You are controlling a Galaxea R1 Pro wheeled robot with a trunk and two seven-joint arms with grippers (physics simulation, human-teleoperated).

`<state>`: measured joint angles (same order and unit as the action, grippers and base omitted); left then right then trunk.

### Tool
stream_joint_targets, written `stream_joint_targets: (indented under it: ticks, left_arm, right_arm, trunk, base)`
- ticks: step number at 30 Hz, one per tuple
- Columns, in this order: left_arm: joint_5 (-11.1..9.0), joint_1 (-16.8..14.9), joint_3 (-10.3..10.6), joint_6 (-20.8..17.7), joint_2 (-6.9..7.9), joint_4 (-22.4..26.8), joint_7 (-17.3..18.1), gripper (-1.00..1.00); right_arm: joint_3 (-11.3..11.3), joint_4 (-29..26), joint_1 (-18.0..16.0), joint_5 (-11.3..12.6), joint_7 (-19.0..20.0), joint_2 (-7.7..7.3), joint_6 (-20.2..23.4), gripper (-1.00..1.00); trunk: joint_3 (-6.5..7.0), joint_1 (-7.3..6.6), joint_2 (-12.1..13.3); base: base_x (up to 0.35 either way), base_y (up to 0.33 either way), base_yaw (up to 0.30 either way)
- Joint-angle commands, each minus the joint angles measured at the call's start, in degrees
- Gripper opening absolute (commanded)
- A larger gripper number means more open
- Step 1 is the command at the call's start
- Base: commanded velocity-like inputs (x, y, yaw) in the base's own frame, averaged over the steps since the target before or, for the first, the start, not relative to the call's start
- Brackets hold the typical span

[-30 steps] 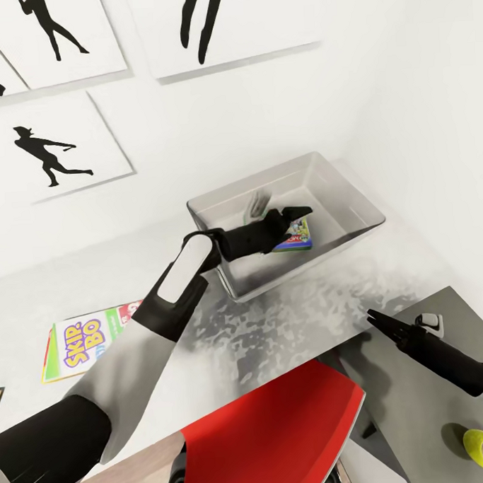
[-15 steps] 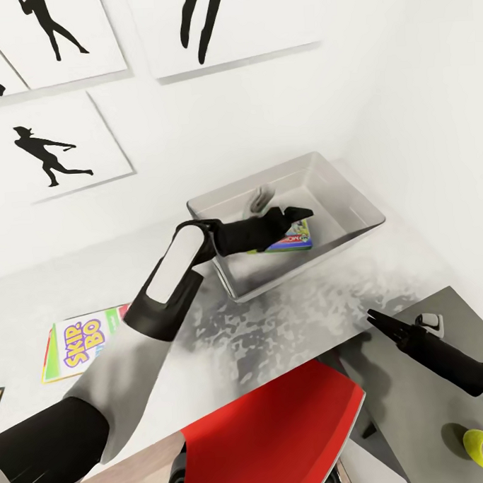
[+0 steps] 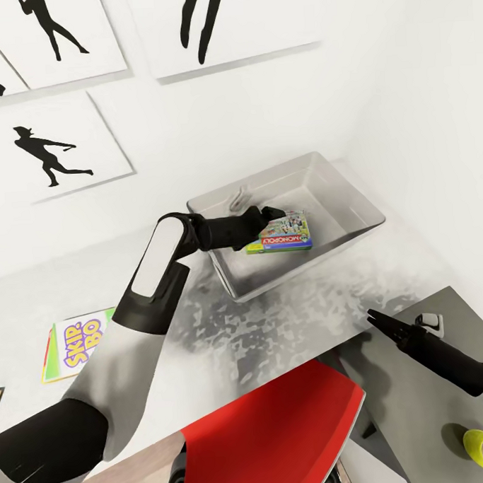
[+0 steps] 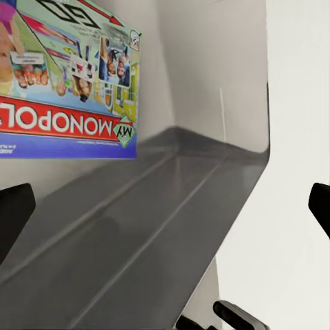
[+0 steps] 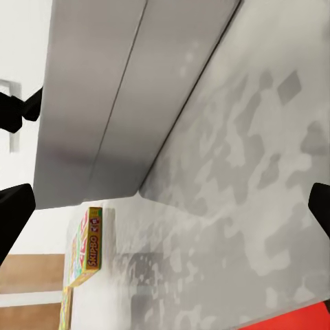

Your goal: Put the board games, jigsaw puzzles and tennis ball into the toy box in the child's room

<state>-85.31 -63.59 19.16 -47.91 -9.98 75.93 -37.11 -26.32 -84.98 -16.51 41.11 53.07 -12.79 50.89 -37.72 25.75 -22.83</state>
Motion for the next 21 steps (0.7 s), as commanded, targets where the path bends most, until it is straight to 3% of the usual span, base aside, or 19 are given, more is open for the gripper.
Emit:
stream_joint_targets:
  ticks: [1,8,21]
  left_arm:
    - [-0.6,0.0,-0.5,-0.3,-0.02,0.1,-2.0,1.0]
    - [-0.3,0.0,-1.1,-0.7,-0.02,0.1,-4.7,1.0]
    - [0.0,0.0,-1.6,-0.8,-0.02,0.1,-5.4,1.0]
  right_arm:
    - [0.0,0.0,0.0,0.0,0.1,-0.02,0.3,1.0]
    - [0.0,0.0,0.0,0.0,0.1,-0.03,0.3,1.0]
    - [0.0,0.0,-0.1,0.0,0.1,0.01,0.2,1.0]
  trunk:
    - [-0.07,0.03,-0.1]
    - [-0.07,0.03,-0.1]
    - [-0.07,0.03,-0.1]
  base:
    - [0.0,0.0,0.0]
    - [0.0,0.0,0.0]
    - [0.0,0.0,0.0]
